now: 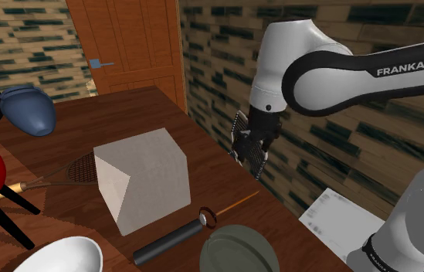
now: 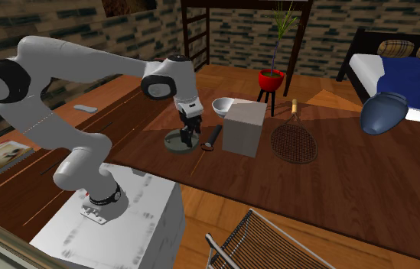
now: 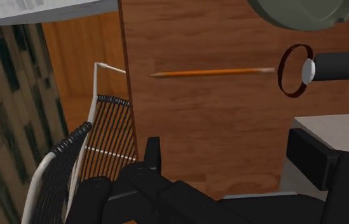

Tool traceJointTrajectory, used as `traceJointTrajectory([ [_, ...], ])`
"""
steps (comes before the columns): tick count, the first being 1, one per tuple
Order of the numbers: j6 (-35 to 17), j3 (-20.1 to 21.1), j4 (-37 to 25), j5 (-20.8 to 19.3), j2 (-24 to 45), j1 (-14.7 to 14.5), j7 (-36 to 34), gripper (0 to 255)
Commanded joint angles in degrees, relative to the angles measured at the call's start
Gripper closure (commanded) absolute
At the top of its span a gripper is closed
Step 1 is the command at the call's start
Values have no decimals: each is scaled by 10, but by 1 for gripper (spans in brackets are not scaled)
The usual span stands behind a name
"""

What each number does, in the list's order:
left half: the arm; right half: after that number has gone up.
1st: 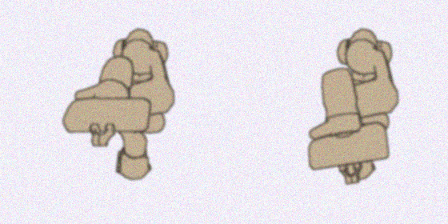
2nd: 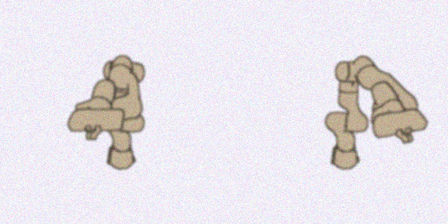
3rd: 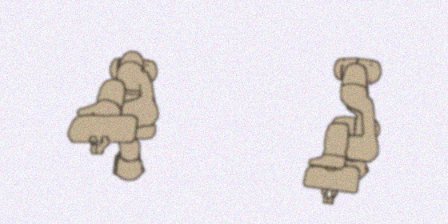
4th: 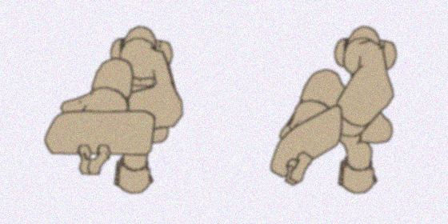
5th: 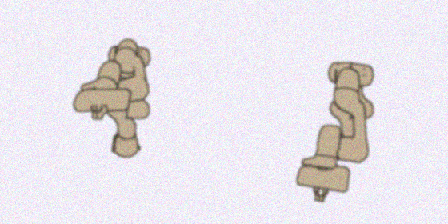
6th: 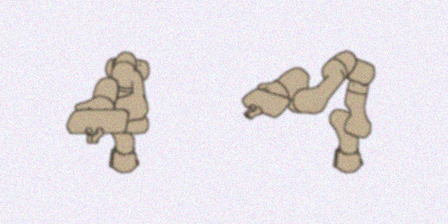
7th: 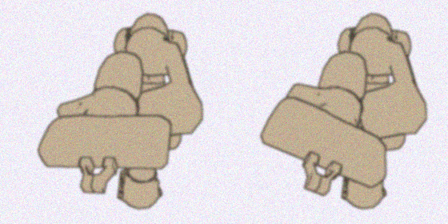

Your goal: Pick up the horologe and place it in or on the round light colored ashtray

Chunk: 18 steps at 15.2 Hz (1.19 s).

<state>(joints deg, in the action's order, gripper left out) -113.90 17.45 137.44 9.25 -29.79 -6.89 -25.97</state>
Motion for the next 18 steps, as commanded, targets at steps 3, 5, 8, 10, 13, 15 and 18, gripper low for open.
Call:
traceJointTrajectory([
  [3,-47,35,-12,12,64,-8,-38,0],
  [5,-69,53,-22,14,99,-11,-58,0],
  [8,-101,78,-43,11,156,-15,-91,0],
  [10,-121,94,-60,4,196,-18,-114,0],
  [13,-148,115,-90,-14,259,-24,-152,0],
  [15,-157,121,-103,-23,283,-28,-167,0],
  [18,-180,123,-94,-31,299,-29,-173,0],
])
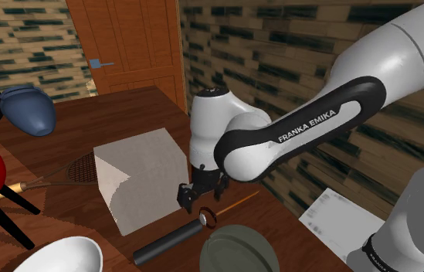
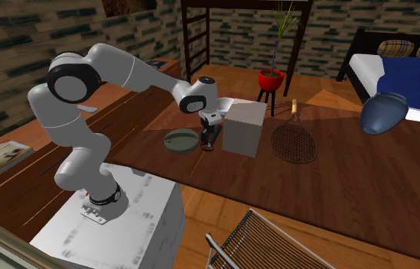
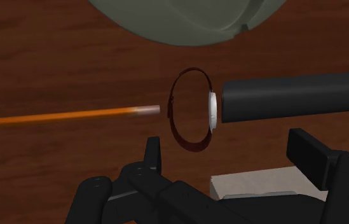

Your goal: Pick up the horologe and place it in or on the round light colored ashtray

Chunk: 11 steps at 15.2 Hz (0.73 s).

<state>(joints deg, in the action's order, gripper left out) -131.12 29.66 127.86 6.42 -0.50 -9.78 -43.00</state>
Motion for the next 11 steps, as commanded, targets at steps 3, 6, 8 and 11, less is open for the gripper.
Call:
traceJointTrajectory([
  [3,-31,2,10,-13,23,-2,-9,0],
  [6,-43,2,13,-18,32,-3,-13,0],
  [8,-43,2,13,-18,32,-3,-13,0],
  [11,-43,2,13,-18,32,-3,-13,0],
])
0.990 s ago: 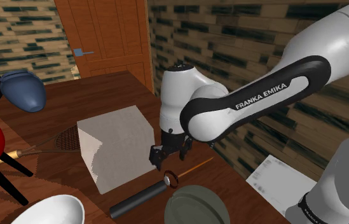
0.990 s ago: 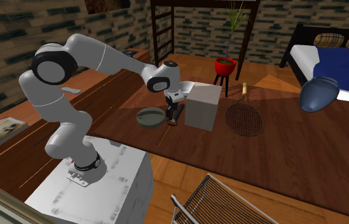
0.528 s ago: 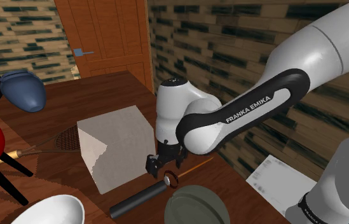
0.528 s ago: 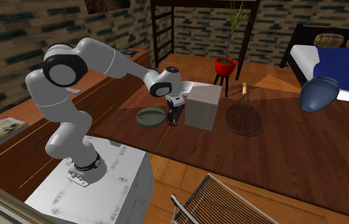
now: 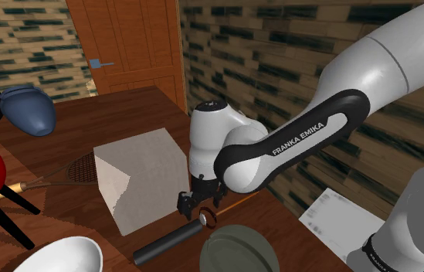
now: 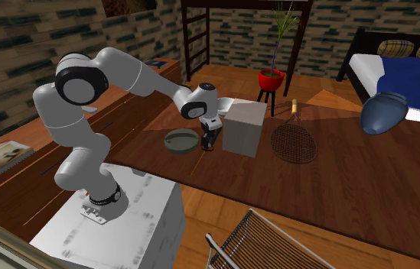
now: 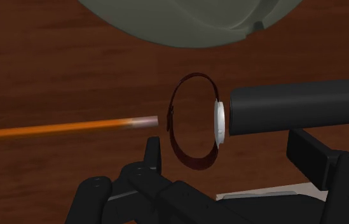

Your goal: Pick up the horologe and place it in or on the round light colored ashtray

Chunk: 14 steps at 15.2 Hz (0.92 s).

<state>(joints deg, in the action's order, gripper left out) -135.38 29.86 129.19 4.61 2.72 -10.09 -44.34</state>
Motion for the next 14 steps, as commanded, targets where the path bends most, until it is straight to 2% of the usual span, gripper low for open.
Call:
traceJointTrajectory([
  [1,0,0,0,0,0,0,0,0],
  [2,0,0,0,0,0,0,0,255],
  [11,0,0,0,0,0,0,0,255],
  [14,23,0,-9,9,-15,1,5,255],
])
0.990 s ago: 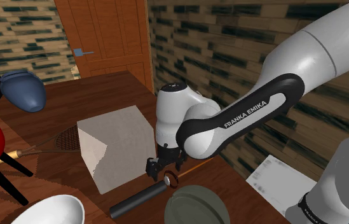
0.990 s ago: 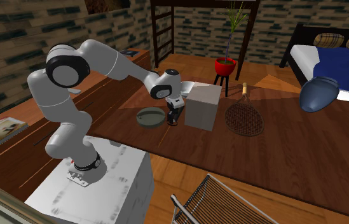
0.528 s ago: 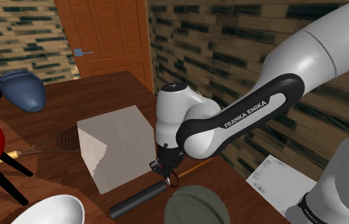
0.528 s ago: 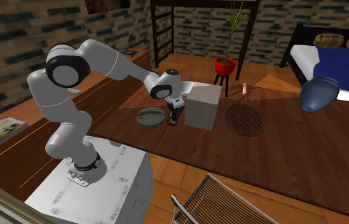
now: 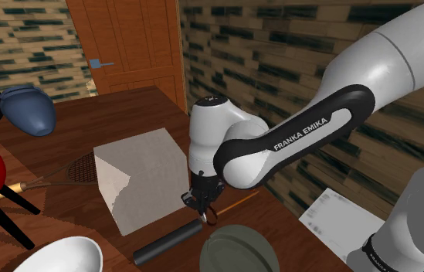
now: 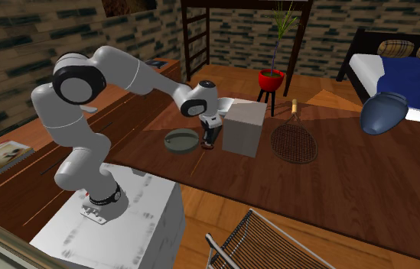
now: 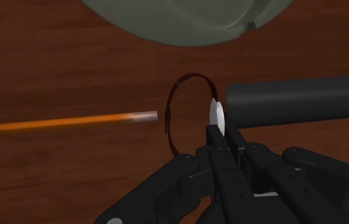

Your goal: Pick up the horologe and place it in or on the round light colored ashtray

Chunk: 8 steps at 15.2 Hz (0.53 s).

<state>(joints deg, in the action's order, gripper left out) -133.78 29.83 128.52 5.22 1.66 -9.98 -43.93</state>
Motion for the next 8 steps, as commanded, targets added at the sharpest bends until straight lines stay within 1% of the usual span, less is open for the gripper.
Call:
traceJointTrajectory([
  [1,15,0,-6,5,-10,0,2,255],
  [8,69,-2,-33,20,-40,2,10,255],
])
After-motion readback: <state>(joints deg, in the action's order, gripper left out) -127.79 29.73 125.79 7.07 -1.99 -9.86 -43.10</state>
